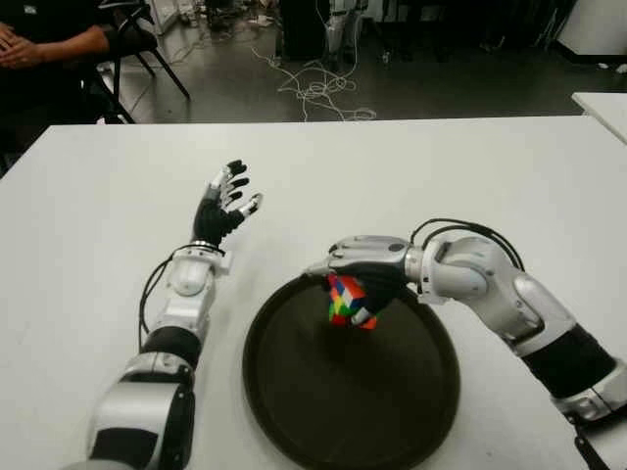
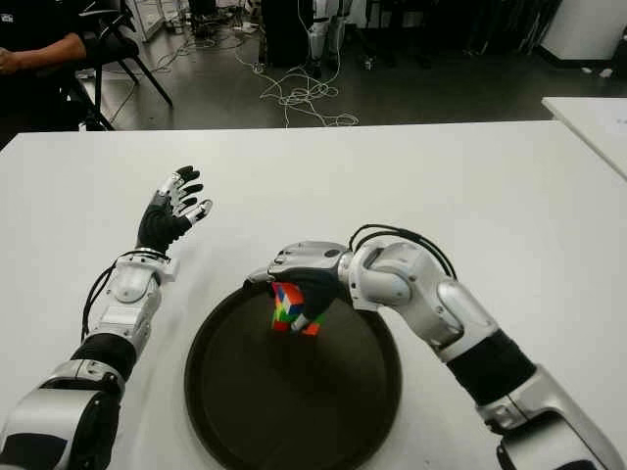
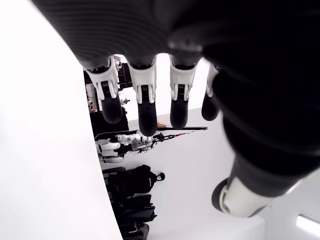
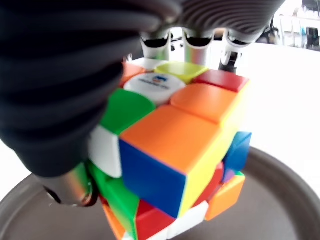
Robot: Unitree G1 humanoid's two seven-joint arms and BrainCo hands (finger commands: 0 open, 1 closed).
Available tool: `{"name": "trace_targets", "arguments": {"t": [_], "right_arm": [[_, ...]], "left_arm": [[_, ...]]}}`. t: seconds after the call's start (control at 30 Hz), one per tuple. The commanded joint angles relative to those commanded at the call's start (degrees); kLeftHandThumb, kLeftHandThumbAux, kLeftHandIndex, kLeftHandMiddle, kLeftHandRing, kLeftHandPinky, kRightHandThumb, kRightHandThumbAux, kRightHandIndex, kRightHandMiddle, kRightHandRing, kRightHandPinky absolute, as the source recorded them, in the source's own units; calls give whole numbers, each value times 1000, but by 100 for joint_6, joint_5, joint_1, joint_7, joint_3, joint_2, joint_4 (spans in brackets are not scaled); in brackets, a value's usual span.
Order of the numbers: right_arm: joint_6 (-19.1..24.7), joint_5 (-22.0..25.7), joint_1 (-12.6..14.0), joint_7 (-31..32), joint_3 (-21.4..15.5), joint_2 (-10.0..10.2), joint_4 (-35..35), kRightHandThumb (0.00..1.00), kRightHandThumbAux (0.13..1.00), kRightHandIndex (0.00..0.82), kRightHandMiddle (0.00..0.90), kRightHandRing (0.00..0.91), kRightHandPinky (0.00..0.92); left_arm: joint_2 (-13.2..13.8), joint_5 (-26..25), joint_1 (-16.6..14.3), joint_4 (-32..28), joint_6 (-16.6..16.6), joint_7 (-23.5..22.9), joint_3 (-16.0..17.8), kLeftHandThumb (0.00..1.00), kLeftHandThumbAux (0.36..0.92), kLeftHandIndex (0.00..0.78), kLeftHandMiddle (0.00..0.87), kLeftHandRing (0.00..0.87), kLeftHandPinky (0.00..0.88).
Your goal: Pick up the Rubik's Cube and put it in the plate
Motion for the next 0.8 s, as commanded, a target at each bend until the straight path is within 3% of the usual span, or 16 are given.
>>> {"name": "trace_targets", "arguments": {"t": [0.8], "right_arm": [[203, 243, -69, 307, -47, -98, -167, 0, 677, 0, 0, 0, 0]], "left_arm": [[25, 39, -29, 57, 43, 63, -33, 19, 770, 133, 156, 120, 100]]}}
